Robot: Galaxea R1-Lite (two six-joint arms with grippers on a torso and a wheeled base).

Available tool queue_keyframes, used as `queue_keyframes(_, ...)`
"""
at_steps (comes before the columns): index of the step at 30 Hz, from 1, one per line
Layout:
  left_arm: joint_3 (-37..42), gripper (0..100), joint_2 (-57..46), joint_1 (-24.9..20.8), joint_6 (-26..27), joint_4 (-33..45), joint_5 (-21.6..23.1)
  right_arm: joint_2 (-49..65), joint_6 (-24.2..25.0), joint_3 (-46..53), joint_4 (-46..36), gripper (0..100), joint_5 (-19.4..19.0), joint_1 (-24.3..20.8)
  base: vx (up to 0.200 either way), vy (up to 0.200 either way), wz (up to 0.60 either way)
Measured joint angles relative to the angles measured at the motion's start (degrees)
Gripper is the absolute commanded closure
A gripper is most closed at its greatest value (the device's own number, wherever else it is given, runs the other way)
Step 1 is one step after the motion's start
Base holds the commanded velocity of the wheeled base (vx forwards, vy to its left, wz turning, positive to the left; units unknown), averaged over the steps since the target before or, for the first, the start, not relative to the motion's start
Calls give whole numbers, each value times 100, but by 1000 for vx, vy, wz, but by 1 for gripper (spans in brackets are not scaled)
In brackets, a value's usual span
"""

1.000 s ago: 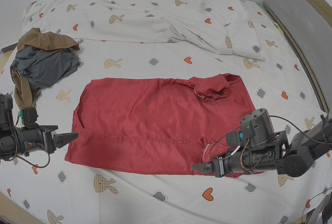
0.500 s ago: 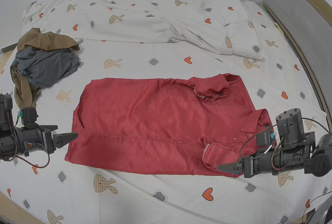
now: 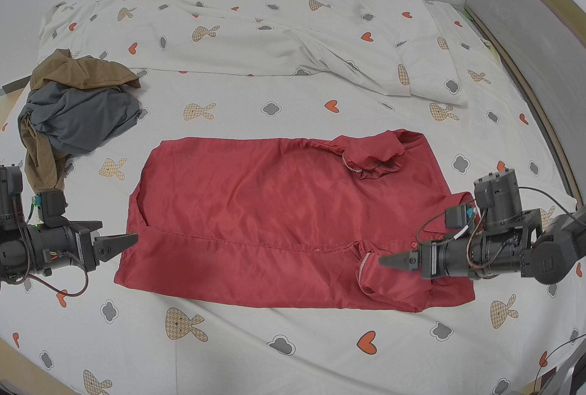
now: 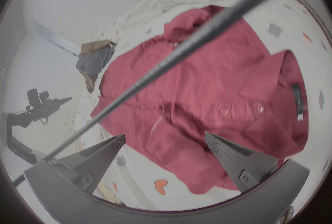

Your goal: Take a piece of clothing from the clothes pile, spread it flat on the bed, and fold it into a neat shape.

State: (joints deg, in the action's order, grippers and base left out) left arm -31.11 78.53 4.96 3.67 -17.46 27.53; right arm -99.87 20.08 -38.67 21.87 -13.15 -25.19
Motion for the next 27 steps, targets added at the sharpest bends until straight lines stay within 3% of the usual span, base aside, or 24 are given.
queue_keyframes(8, -13, 0, 46, 0, -4, 5, -2, 351, -5, -1196, -688, 0, 161, 199, 0, 0, 0)
queue_keyframes(15, -17, 0, 90, 0, -4, 5, -2, 34, 197, -2306, -1161, 0, 1389, 154, 0, 0, 0)
queue_keyframes(19, -13, 0, 105, 0, -4, 6, -7, -449, 887, -3012, -1619, 0, 1863, 16, 0, 0, 0)
queue_keyframes(27, -11, 0, 115, -4, -4, 6, -9, -1190, 2580, -4570, -3016, 0, 2002, -168, 0, 0, 0)
